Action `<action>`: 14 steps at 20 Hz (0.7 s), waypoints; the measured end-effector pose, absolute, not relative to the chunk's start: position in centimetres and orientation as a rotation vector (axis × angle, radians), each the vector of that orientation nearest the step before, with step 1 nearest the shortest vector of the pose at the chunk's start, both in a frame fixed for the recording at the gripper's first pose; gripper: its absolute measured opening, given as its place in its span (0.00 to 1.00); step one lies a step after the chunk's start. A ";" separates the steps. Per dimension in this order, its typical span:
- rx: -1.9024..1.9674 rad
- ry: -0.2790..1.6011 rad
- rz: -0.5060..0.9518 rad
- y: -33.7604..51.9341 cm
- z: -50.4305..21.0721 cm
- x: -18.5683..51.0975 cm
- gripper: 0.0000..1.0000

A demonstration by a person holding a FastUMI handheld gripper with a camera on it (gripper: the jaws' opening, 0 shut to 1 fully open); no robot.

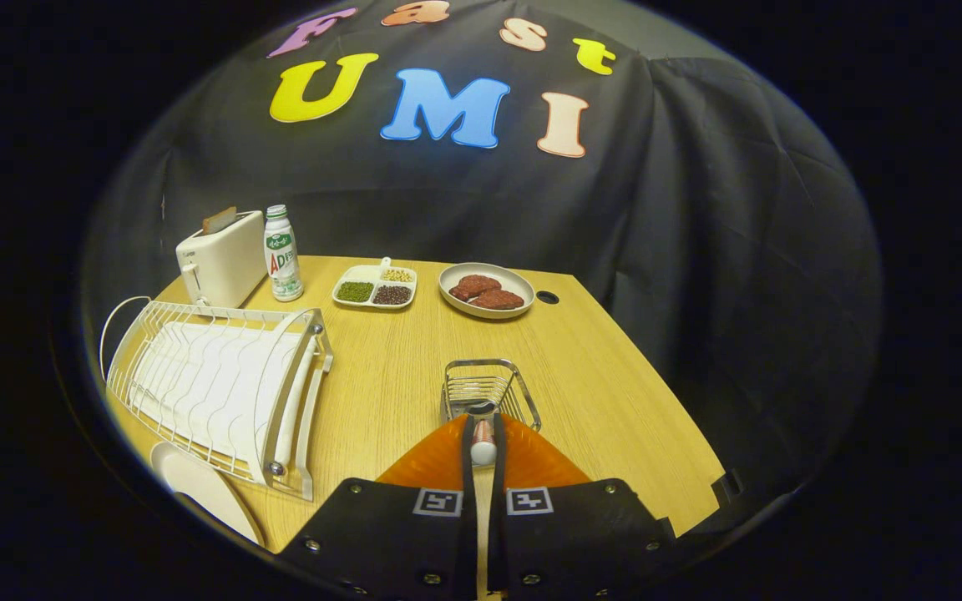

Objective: Take the plate from the dish rack, then take the spoon from the basket and place it into the plate.

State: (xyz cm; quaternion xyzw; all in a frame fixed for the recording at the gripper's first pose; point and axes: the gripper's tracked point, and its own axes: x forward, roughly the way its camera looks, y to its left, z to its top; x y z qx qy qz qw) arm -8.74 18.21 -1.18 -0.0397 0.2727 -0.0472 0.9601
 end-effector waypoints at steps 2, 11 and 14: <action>-0.092 0.537 -0.109 18.1 0.0 -9.5 0.05; -0.147 0.397 -0.068 22.1 7.7 -12.6 0.05; -0.161 0.356 0.004 25.8 9.6 -13.8 0.05</action>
